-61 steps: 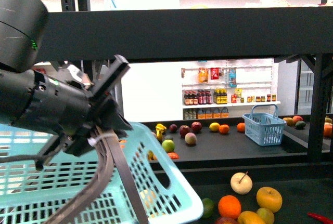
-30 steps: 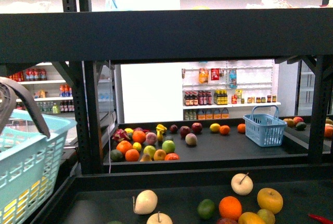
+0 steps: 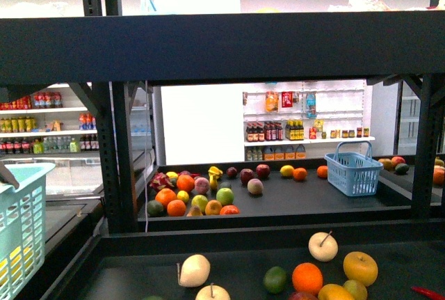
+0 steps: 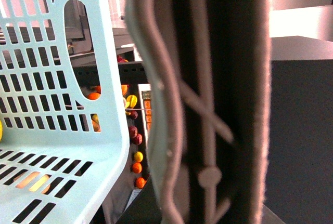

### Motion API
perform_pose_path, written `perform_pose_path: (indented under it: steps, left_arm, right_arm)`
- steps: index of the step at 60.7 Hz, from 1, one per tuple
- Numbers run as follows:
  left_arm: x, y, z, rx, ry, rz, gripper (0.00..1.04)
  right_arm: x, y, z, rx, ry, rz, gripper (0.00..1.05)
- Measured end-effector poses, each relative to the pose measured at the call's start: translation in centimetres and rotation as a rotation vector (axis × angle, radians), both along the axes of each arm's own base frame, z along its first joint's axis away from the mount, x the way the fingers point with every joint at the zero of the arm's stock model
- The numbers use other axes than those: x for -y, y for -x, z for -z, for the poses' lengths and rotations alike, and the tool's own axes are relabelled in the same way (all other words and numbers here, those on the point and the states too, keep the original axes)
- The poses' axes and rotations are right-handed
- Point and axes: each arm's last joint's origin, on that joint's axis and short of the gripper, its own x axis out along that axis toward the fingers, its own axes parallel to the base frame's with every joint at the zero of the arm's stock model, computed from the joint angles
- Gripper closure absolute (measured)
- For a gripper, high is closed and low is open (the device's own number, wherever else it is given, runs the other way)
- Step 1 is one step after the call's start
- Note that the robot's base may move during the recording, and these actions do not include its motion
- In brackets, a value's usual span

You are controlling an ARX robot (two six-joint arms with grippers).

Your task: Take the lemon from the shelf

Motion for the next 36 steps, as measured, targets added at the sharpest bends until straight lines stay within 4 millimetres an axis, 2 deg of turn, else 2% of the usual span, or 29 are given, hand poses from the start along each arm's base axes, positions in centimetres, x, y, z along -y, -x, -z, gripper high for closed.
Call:
perform_pose_path:
  steps: [18,36]
  left_arm:
    - [-3.6,0.8,1.5,-0.024,0.0,-0.027,0.94]
    - [-5.7,1.5,2.5,-0.06,0.011,-0.054,0.94]
  right_arm:
    - [0.0,0.0,0.0,0.0,0.0,0.0,0.02]
    - [0.0,0.0,0.0,0.0,0.0,0.0,0.02]
